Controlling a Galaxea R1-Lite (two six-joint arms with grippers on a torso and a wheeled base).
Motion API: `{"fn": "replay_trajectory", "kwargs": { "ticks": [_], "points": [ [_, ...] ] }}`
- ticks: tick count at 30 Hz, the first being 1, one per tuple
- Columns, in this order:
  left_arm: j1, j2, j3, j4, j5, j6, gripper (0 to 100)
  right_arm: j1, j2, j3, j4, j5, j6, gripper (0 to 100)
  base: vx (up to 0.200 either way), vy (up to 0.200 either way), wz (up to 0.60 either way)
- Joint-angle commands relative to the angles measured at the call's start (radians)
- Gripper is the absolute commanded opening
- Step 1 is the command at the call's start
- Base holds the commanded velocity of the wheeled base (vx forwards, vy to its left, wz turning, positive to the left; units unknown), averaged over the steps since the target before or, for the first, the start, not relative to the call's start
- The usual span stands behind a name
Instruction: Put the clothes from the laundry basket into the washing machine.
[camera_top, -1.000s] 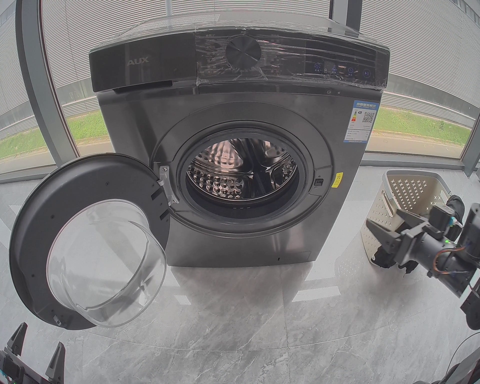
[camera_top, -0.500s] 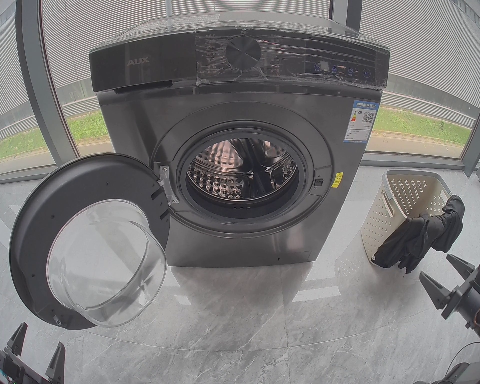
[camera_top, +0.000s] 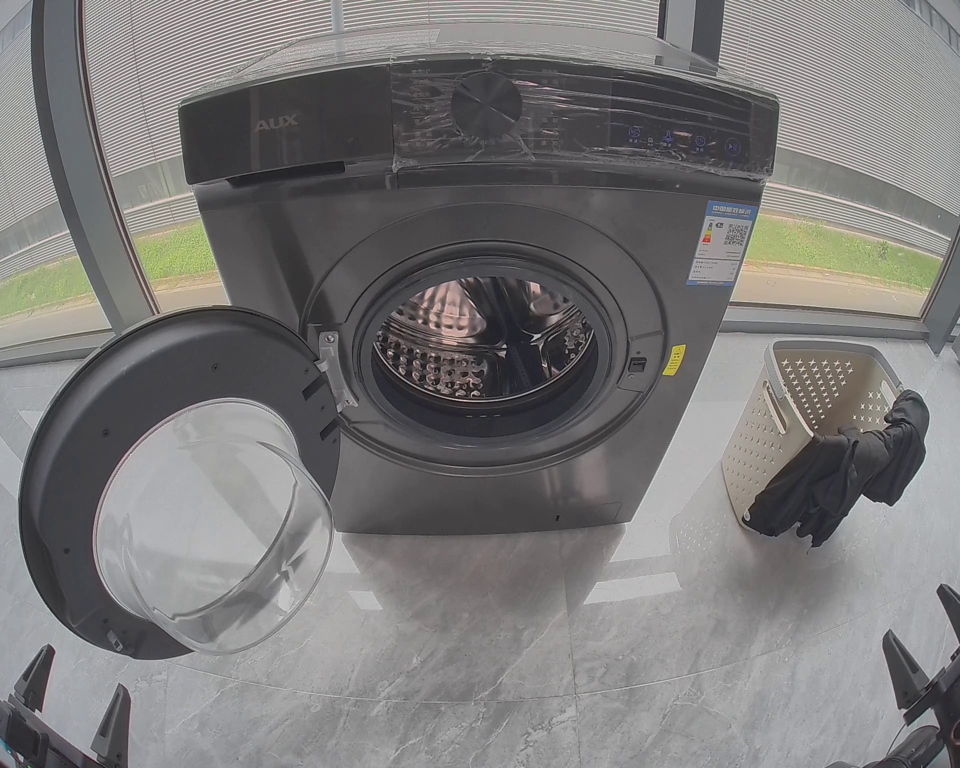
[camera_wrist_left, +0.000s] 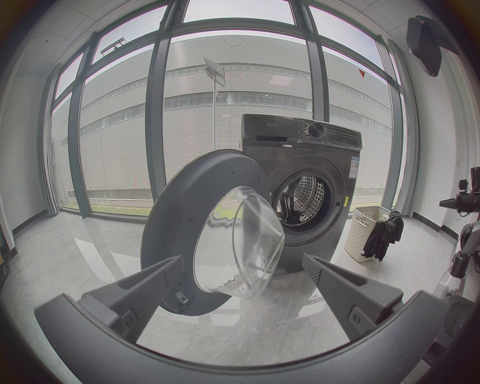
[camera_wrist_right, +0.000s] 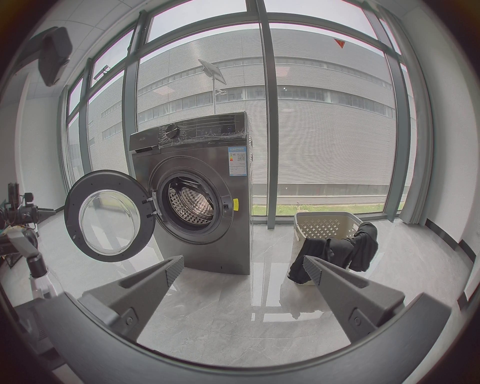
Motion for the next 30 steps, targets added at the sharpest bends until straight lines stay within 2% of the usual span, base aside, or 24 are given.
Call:
{"fn": "replay_trajectory", "kwargs": {
  "ticks": [1, 2, 5, 6, 8, 9, 16, 23, 30],
  "points": [
    [0.0, -0.018, 0.018, 0.0, 0.0, 0.0, 100, -0.06, -0.206, 0.017, 0.078, 0.02, -0.009, 100, 0.0, 0.0, 0.0],
    [0.0, -0.018, 0.018, 0.0, 0.0, 0.0, 100, -0.074, -0.244, 0.017, 0.147, 0.034, -0.009, 100, 0.0, 0.0, 0.0],
    [0.0, -0.018, 0.018, 0.0, 0.0, -0.002, 100, -0.072, -0.249, 0.017, 0.17, 0.026, -0.014, 100, 0.0, 0.0, 0.0],
    [0.0, -0.018, 0.018, 0.0, 0.0, -0.002, 100, -0.074, -0.249, 0.017, 0.183, 0.011, -0.012, 100, 0.0, 0.0, 0.0],
    [0.0, -0.018, 0.018, 0.0, 0.0, 0.0, 100, -0.072, -0.249, 0.017, 0.203, -0.06, 0.011, 100, 0.0, 0.0, 0.0],
    [0.0, -0.018, 0.018, 0.0, 0.0, 0.0, 100, -0.072, -0.249, 0.017, 0.204, -0.077, 0.021, 100, 0.0, 0.0, 0.0],
    [0.0, -0.018, 0.018, 0.0, 0.0, 0.0, 100, -0.074, -0.247, 0.016, 0.213, -0.072, 0.032, 100, 0.0, 0.0, 0.0],
    [0.0, -0.018, 0.018, 0.0, 0.007, 0.0, 100, -0.072, -0.249, 0.017, 0.206, -0.071, 0.023, 100, 0.0, 0.0, 0.0],
    [0.0, -0.018, 0.018, 0.0, 0.007, 0.0, 100, -0.072, -0.249, 0.017, 0.204, -0.071, 0.023, 100, 0.0, -0.2, 0.0]
  ]
}}
